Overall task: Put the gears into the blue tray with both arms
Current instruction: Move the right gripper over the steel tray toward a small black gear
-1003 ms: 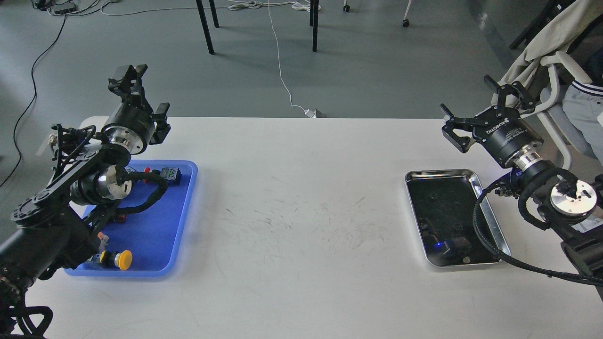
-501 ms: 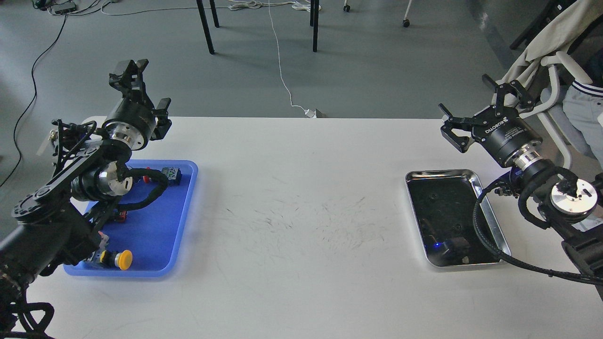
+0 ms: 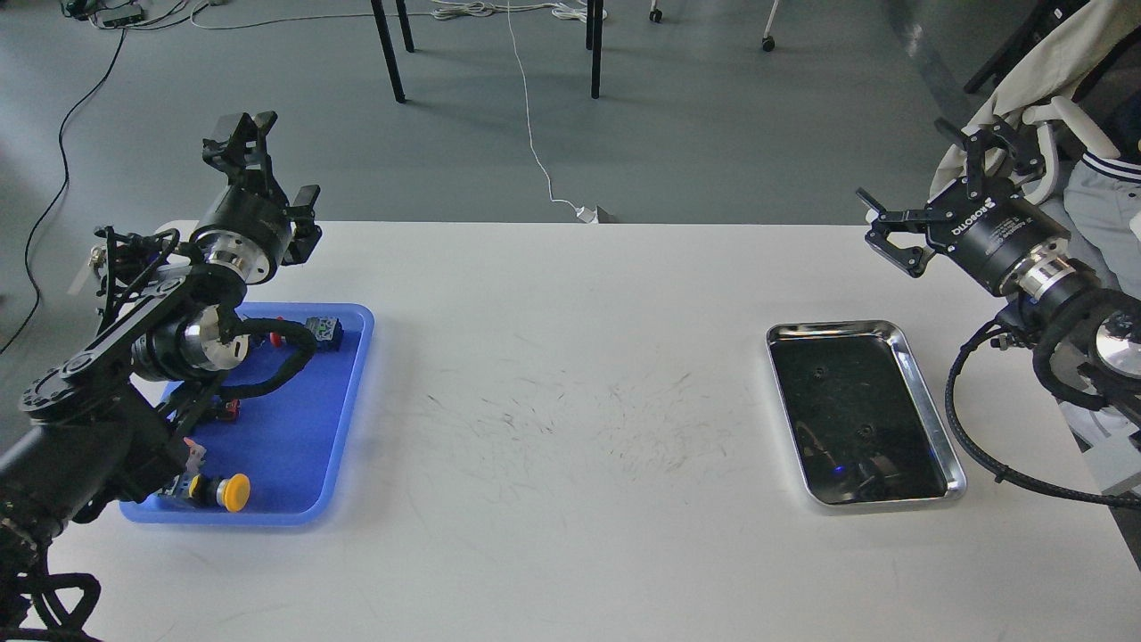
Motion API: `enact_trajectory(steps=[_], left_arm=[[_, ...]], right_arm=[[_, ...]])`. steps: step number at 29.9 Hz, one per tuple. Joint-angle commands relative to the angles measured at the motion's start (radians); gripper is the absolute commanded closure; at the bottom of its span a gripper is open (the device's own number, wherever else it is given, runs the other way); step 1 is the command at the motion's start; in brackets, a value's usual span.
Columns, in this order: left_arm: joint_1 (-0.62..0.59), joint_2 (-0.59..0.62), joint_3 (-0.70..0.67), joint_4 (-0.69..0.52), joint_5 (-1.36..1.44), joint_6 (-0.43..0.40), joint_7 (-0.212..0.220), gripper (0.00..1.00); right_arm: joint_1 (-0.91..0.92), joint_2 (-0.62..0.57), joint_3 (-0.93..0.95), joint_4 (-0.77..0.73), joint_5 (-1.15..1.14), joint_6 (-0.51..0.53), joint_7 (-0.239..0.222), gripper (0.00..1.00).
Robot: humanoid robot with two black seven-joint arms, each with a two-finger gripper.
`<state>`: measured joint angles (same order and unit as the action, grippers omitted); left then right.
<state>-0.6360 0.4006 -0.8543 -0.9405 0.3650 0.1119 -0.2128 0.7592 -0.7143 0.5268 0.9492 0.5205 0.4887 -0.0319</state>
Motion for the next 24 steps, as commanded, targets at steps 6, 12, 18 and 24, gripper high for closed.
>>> enact_trajectory(steps=[6, 12, 18, 24], left_arm=[[0.001, 0.014, 0.001, -0.001, 0.000, 0.003, -0.002, 0.02], [0.001, 0.034, 0.001, -0.001, 0.000, 0.005, -0.002, 0.02], [0.001, 0.037, 0.001, -0.001, 0.002, 0.005, -0.002, 0.02], [0.002, 0.038, 0.001, -0.001, 0.002, 0.003, -0.004, 0.02]], right_arm=[[0.394, -0.249, -0.416, 0.177, -0.292, 0.000, -0.003, 0.01], [0.606, -0.254, -0.603, 0.165, -0.705, 0.000, -0.098, 0.01], [0.611, -0.205, -0.640, 0.181, -0.931, 0.000, -0.157, 0.01], [0.609, -0.122, -0.814, 0.177, -1.172, 0.000, -0.189, 0.01]])
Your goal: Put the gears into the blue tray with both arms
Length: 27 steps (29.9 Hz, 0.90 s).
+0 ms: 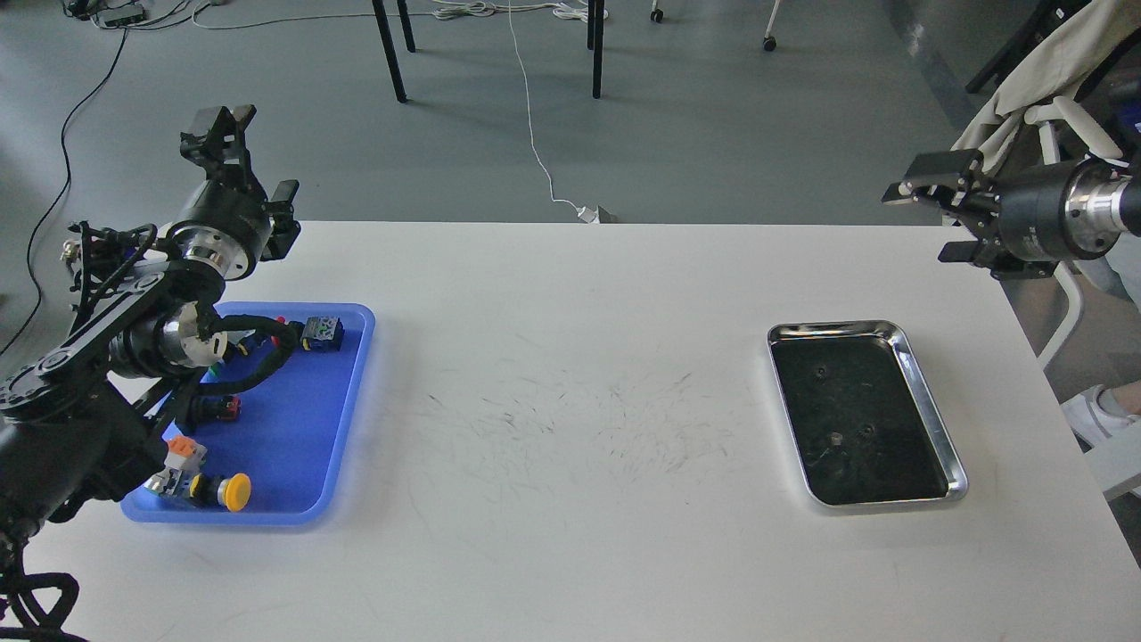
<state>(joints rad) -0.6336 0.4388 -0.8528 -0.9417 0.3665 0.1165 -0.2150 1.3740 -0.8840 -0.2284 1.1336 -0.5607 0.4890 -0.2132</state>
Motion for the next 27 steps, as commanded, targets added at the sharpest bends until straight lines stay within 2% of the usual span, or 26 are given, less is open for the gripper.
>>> enact_trajectory(steps=[1, 12, 20, 27], left_arm=[[0.000, -0.002, 0.000, 0.000, 0.000, -0.002, -0.001, 0.02], [0.017, 0.001, 0.008, 0.000, 0.000, -0.002, -0.060, 0.02], [0.031, 0.009, 0.008, 0.000, 0.000, -0.002, -0.075, 0.02], [0.031, 0.012, 0.008, 0.001, 0.000, -0.003, -0.078, 0.02]], right_arm=[[-0.009, 0.068, -0.071, -0.008, -0.111, 0.000, -0.008, 0.01], [-0.052, 0.270, -0.181, -0.075, -0.226, 0.000, -0.003, 0.04], [-0.070, 0.378, -0.195, -0.161, -0.237, 0.000, 0.005, 0.08], [-0.102, 0.418, -0.197, -0.207, -0.240, 0.000, 0.015, 0.15]])
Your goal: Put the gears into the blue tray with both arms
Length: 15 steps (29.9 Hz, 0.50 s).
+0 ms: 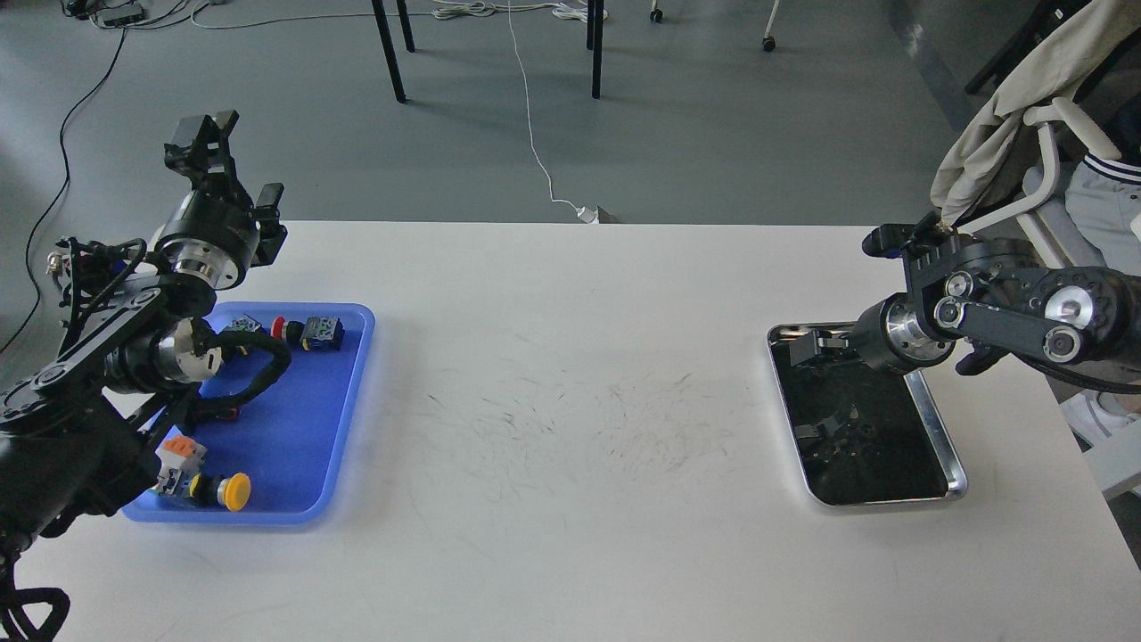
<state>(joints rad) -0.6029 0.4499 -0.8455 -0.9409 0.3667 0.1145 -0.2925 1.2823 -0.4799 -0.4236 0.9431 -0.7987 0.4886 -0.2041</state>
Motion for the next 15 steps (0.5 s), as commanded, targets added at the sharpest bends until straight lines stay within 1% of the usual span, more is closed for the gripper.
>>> enact_trajectory(steps=[1, 5, 11, 13, 15], left_arm=[[0.002, 0.001, 0.000, 0.001, 0.000, -0.001, 0.000, 0.02], [0.009, 0.001, 0.000, -0.001, 0.000, -0.001, 0.000, 0.02], [0.014, 0.010, -0.001, 0.001, 0.000, 0.001, -0.002, 0.02], [0.014, 0.013, -0.001, 0.001, 0.000, 0.001, -0.002, 0.02], [0.014, 0.013, -0.001, 0.001, 0.000, 0.001, -0.002, 0.02]], right_arm=[[-0.014, 0.014, 0.000, -0.024, -0.005, 0.000, 0.006, 0.17], [-0.026, 0.014, 0.000, -0.046, -0.019, 0.000, 0.008, 0.25], [-0.037, 0.020, -0.001, -0.052, -0.024, 0.000, 0.022, 0.43], [-0.035, 0.024, -0.001, -0.053, -0.025, 0.000, 0.022, 0.51], [-0.034, 0.027, -0.001, -0.055, -0.036, 0.000, 0.023, 0.64]])
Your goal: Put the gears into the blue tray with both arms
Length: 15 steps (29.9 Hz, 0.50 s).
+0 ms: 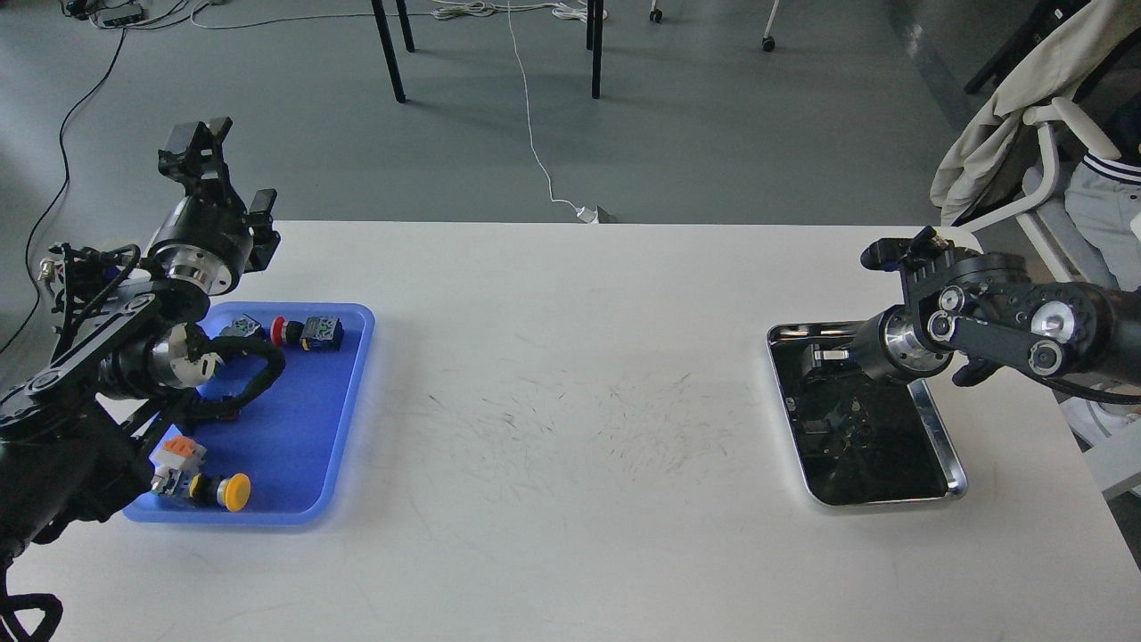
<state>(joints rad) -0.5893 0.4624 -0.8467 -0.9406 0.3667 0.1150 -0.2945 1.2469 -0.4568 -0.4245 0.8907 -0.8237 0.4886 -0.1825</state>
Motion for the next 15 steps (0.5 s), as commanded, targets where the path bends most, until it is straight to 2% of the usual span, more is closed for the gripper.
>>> enact_trajectory(steps=[1, 7, 8, 9, 15], left_arm=[[0.000, -0.001, 0.000, 0.000, 0.000, 0.000, 0.000, 0.02], [0.000, -0.001, 0.000, 0.000, 0.000, 0.000, 0.000, 0.02], [0.000, -0.001, -0.002, 0.000, 0.000, 0.000, 0.000, 0.02], [0.000, -0.001, -0.002, 0.000, 0.000, 0.000, 0.000, 0.02], [0.002, 0.002, -0.006, 0.000, 0.000, 0.002, 0.000, 0.02]], right_arm=[[0.002, 0.004, 0.000, -0.002, -0.018, 0.000, 0.000, 0.73], [0.008, 0.004, 0.001, -0.002, -0.022, 0.000, 0.002, 0.83], [0.009, 0.004, 0.001, -0.001, -0.022, 0.000, 0.000, 0.95], [0.008, 0.004, 0.001, -0.001, -0.023, 0.000, 0.000, 0.99], [0.028, 0.007, 0.010, 0.008, -0.020, 0.000, 0.000, 0.99]])
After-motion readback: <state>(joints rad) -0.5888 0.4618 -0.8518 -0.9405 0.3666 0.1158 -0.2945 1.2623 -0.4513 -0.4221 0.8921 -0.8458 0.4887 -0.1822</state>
